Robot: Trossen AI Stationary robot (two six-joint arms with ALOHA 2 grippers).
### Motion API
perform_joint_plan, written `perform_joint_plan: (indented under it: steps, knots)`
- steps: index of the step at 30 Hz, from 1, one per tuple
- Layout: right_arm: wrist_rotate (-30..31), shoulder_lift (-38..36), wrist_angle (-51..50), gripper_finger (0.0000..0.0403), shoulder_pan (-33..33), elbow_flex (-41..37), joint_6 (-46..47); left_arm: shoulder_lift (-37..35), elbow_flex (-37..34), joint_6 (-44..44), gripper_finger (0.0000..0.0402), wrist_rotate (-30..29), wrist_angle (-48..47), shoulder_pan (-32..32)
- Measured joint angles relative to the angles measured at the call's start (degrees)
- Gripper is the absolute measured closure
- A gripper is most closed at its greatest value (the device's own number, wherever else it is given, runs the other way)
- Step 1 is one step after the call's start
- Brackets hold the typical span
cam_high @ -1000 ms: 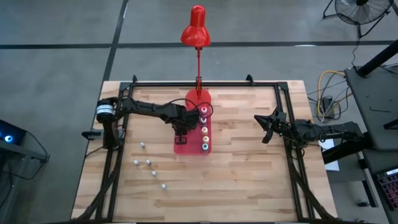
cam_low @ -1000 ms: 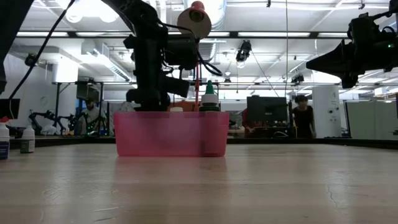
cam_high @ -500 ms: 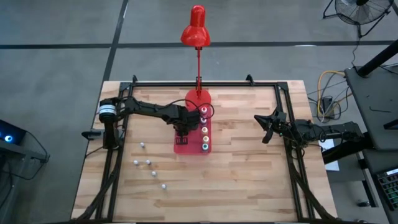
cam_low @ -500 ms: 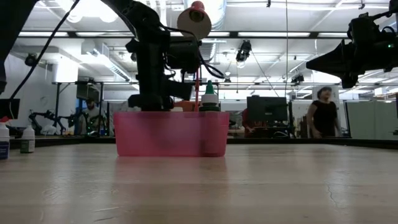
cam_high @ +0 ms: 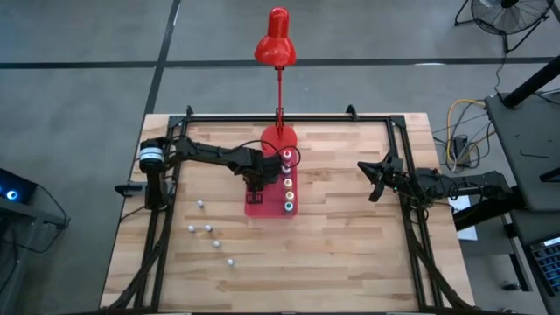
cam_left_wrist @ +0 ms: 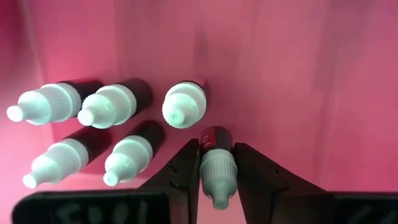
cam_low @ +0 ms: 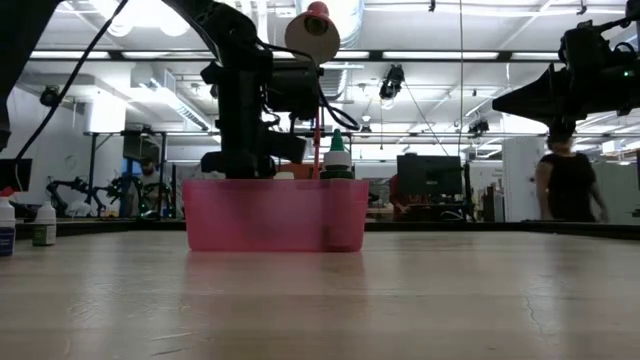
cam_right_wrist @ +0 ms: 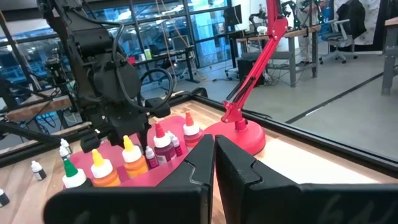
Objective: Pick & Place food coloring
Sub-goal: Put the small red food coloring bottle into the pink bin, then put the small black food coloring bottle into the pink bin
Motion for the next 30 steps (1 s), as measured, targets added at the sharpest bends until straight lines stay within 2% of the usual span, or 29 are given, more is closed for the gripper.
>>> perform_joint_plan:
  steps: [22, 30]
  knots:
    - [0.01, -0.02, -0.01, 0.0394, 0.06, -0.01, 0.00, -0.13, 2.70, -0.08, 0.0329, 0.00, -2.40, 0.00]
    - [0.01, -0.02, 0.01, 0.0394, 0.06, 0.00, 0.00, -0.56, 2.86, -0.83, 0.0276, -0.35, -3.46, -0.04]
